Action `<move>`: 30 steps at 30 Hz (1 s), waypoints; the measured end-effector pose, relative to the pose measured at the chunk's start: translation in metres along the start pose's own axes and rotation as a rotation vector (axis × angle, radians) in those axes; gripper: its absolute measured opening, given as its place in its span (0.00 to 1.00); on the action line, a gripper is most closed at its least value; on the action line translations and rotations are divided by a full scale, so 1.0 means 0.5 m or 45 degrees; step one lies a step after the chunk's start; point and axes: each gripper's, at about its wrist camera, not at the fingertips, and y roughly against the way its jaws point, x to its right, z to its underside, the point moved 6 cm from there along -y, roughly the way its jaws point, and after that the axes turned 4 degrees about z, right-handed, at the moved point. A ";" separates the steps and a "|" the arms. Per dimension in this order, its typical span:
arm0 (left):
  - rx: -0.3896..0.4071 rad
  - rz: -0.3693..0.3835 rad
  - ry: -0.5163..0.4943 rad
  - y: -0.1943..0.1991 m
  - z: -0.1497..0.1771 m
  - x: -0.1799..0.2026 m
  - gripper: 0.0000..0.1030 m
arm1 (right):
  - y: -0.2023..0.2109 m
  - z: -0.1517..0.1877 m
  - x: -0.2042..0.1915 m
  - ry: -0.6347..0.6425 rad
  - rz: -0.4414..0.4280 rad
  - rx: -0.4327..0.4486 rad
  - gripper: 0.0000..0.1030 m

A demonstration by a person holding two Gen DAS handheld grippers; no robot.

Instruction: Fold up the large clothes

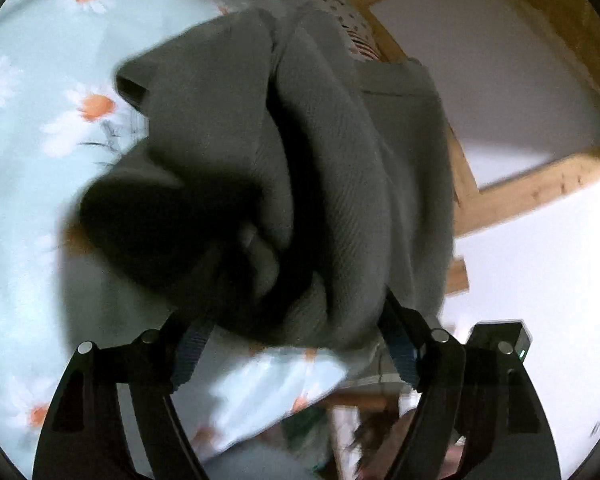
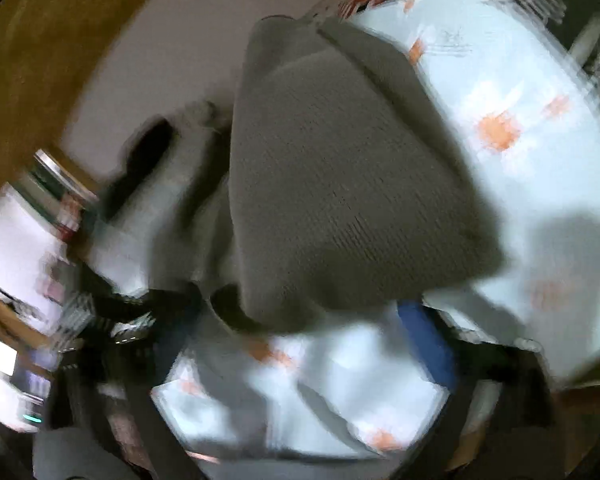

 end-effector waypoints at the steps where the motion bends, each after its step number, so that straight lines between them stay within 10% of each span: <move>1: -0.006 -0.016 -0.036 0.033 0.011 0.007 0.75 | 0.023 0.007 -0.005 0.064 0.065 0.023 0.97; 4: 0.124 -0.049 -0.227 0.130 -0.012 0.070 0.93 | 0.107 0.004 -0.036 0.232 0.240 0.206 0.97; 8: 0.339 -0.214 -0.549 0.120 -0.143 0.212 0.94 | 0.103 -0.077 -0.113 0.475 0.428 0.376 0.97; 12: 0.358 -0.573 -0.564 -0.045 -0.299 0.194 0.94 | -0.059 -0.187 -0.148 0.457 0.526 0.171 0.97; 16: 0.054 -0.928 -0.644 -0.182 -0.340 0.030 0.96 | -0.217 -0.217 -0.064 0.322 0.695 -0.105 0.97; 21: 0.072 -0.679 -0.514 -0.162 -0.364 -0.040 0.96 | -0.249 -0.202 -0.033 0.329 0.642 -0.040 0.98; 30: 0.229 -0.866 -0.690 -0.099 -0.338 0.046 0.96 | -0.161 -0.180 -0.082 0.260 0.737 0.075 0.97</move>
